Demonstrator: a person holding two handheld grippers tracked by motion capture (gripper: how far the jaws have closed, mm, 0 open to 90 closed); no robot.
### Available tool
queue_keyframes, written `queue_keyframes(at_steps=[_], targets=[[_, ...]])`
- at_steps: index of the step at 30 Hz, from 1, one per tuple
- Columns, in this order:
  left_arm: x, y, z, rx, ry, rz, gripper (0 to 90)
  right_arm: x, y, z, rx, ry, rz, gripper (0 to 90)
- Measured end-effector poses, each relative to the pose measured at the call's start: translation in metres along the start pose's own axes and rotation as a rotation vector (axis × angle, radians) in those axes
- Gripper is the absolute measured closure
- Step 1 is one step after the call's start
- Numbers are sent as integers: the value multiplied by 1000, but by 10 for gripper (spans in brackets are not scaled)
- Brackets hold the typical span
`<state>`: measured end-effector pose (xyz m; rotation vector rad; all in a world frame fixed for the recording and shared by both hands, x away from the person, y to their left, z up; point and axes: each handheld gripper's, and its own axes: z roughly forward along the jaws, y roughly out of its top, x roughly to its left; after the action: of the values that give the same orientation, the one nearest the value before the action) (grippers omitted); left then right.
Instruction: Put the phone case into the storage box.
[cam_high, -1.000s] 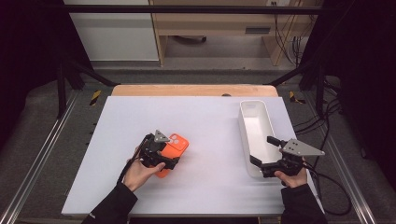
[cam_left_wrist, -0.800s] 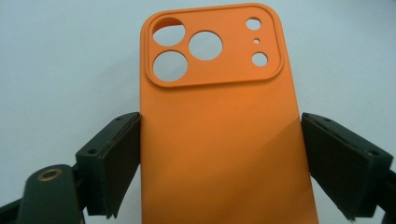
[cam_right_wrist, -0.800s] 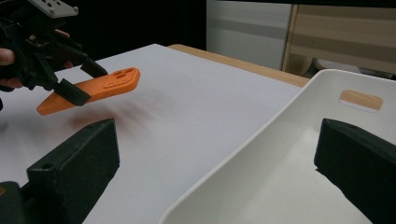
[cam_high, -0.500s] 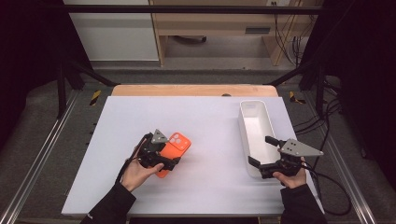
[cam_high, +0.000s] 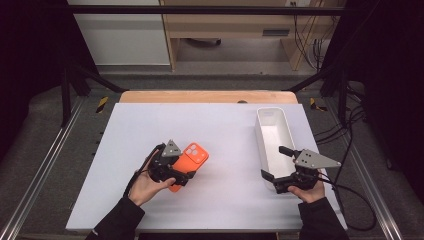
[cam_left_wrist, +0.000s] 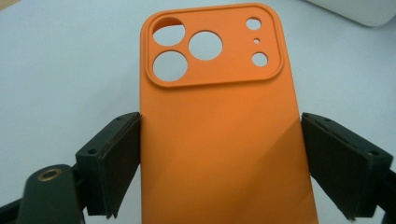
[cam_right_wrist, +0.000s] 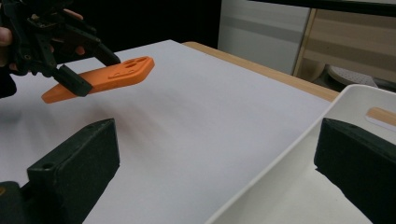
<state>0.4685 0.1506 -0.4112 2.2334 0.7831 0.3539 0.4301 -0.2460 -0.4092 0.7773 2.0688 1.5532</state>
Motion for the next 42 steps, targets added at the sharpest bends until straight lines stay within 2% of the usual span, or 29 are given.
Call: queue_keyframes(at_steps=[15,42], targets=[[-12,4,-3,-12,-65,61,144,15,6,12,30,50,-50,9],[-37,9,-1,-13,-161,218,144,40,7,32,128,154,-168,15]])
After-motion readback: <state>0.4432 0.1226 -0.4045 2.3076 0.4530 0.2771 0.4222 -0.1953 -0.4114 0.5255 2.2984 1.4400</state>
